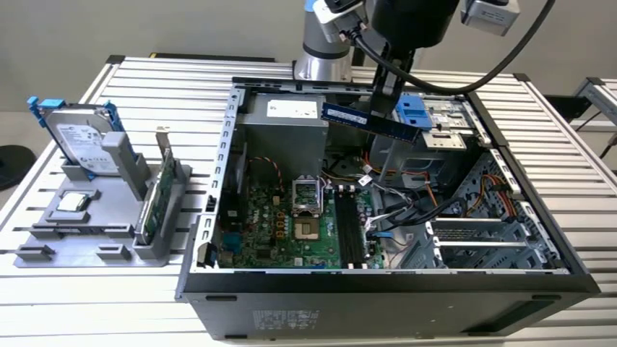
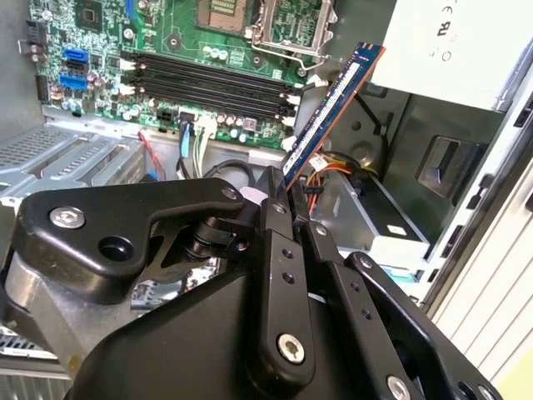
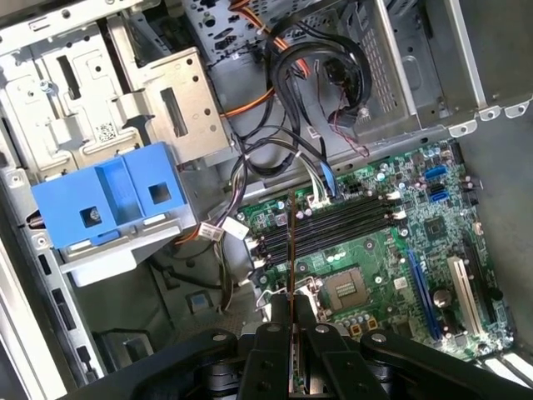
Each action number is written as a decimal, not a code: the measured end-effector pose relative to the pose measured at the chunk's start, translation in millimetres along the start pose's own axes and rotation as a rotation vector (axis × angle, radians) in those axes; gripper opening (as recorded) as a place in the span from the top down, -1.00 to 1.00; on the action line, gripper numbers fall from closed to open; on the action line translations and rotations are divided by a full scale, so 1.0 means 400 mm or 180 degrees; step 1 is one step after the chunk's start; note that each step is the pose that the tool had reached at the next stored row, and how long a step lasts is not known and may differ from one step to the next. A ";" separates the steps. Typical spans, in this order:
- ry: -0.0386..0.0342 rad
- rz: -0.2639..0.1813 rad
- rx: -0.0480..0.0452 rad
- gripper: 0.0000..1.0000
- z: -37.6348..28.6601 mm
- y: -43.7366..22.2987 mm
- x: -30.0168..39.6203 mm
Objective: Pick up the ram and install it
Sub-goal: 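Insert the ram into the slot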
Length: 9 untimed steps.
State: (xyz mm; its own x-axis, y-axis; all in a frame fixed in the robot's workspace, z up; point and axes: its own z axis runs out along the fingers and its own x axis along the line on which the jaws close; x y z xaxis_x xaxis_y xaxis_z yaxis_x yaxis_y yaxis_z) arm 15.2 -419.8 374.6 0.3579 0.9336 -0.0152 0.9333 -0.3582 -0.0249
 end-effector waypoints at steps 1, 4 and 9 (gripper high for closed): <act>0.0000 0.0004 0.0000 1.00 0.000 0.000 0.000; 0.0001 0.0016 0.0000 1.00 0.001 0.000 0.000; 0.0002 0.0082 0.0001 1.00 0.002 0.000 0.000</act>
State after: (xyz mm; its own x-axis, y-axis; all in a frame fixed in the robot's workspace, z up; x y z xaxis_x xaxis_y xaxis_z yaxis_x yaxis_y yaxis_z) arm 15.2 -419.8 373.8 0.3819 0.9241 -0.0151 0.9237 -0.3822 -0.0249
